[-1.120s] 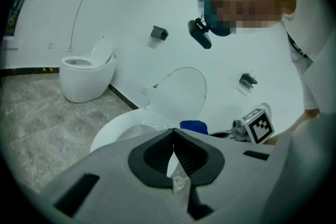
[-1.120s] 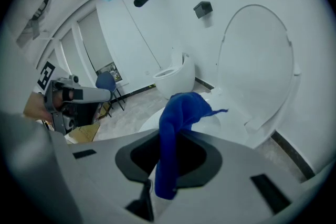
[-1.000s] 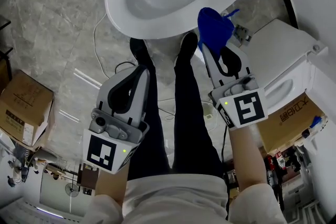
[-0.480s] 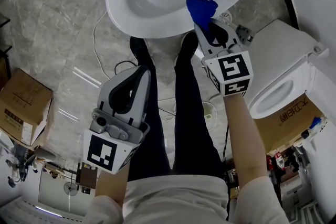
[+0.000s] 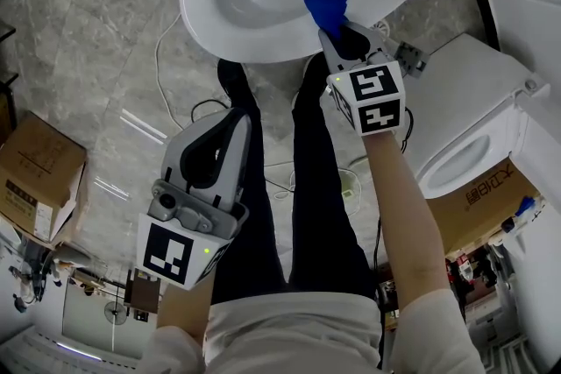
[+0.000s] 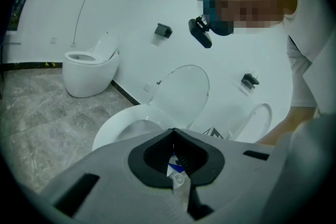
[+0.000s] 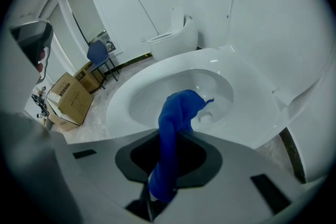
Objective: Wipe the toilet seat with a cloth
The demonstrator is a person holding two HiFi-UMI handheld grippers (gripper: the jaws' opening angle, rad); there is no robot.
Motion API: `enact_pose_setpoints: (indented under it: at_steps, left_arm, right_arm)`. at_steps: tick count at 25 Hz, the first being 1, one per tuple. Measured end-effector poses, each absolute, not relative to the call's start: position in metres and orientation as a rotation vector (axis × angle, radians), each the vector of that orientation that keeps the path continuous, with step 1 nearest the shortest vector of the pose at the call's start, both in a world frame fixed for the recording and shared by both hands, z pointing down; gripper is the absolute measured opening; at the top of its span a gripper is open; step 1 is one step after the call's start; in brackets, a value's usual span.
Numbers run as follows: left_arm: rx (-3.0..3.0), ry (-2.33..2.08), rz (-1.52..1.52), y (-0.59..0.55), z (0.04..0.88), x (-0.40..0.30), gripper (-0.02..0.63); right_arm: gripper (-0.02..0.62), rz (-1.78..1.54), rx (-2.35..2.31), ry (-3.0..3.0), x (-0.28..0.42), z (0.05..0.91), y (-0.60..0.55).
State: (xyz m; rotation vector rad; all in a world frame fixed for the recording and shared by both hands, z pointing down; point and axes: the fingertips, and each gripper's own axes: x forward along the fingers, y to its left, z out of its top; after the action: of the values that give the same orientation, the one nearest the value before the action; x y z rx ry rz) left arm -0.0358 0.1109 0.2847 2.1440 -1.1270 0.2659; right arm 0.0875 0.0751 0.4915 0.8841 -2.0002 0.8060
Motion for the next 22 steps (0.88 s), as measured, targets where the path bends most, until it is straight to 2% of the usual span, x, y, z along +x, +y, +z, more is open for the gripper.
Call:
enact_pose_setpoints:
  at_steps: [22]
  left_arm:
    - [2.13,-1.123,0.239,0.11,0.29,-0.043,0.005]
  right_arm:
    - [0.054,0.833,0.904,-1.949,0.071,0.501,0.078]
